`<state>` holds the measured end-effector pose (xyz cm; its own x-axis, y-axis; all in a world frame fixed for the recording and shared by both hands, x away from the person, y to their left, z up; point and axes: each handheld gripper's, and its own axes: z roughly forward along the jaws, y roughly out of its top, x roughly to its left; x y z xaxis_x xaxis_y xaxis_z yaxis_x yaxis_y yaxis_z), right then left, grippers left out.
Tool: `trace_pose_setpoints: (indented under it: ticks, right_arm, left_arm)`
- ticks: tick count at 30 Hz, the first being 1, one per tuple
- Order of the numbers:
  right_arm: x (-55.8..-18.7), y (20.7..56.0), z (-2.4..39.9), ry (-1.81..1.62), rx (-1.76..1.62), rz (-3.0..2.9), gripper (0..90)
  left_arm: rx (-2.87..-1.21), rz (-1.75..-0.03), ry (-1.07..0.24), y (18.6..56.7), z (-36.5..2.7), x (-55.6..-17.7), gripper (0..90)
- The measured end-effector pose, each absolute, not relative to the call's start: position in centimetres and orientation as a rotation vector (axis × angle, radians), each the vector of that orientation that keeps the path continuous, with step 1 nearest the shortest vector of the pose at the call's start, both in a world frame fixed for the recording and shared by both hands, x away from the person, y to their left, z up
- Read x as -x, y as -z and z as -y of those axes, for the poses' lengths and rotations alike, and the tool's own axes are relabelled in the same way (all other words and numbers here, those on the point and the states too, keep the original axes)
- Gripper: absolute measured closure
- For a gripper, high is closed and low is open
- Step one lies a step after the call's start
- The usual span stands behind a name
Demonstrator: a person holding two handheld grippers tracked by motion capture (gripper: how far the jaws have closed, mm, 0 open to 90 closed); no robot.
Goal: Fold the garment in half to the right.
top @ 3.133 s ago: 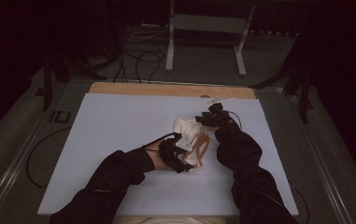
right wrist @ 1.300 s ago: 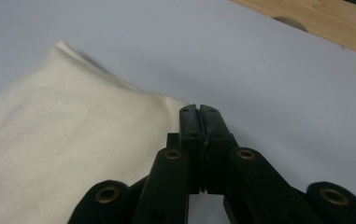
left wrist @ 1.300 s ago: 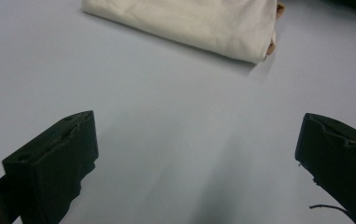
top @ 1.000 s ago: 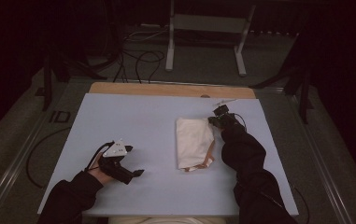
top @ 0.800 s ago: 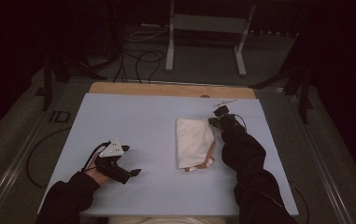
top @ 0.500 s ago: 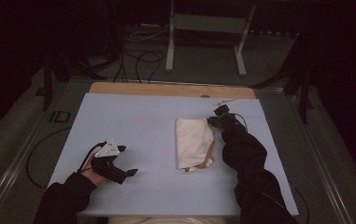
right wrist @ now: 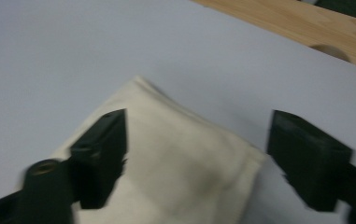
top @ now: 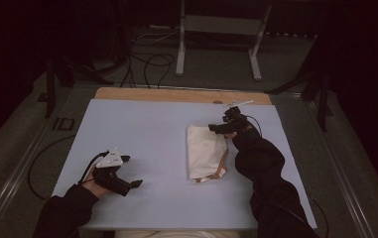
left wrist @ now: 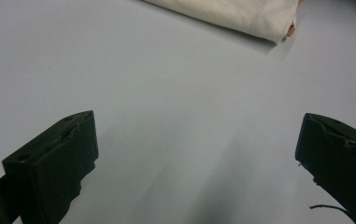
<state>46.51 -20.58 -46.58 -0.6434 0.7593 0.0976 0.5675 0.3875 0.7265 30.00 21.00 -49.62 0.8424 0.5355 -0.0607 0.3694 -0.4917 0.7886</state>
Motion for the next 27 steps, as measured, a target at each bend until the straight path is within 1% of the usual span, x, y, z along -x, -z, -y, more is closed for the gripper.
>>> trace_pose_setpoints:
  ticks: [11,13,26,27]
  right_arm:
    - [-45.3,45.3,18.9,-1.179,-1.084,-2.453,12.9]
    - [-44.9,45.0,18.8,-1.189,-1.06,-2.456,10.3]
    - [-41.7,43.7,20.0,-1.243,-0.97,-2.472,10.3]
    - [-41.0,43.8,20.5,-1.239,-0.961,-2.469,10.3]
  left_arm:
    - [-2.133,-0.657,-0.244,49.5,-21.4,-29.8,0.1]
    - [-2.134,-0.655,-0.245,49.4,-21.4,-29.8,0.1]
    - [-2.13,-0.661,-0.249,49.3,-21.8,-29.6,0.1]
    - [-2.129,-0.663,-0.25,49.3,-21.8,-29.6,0.1]
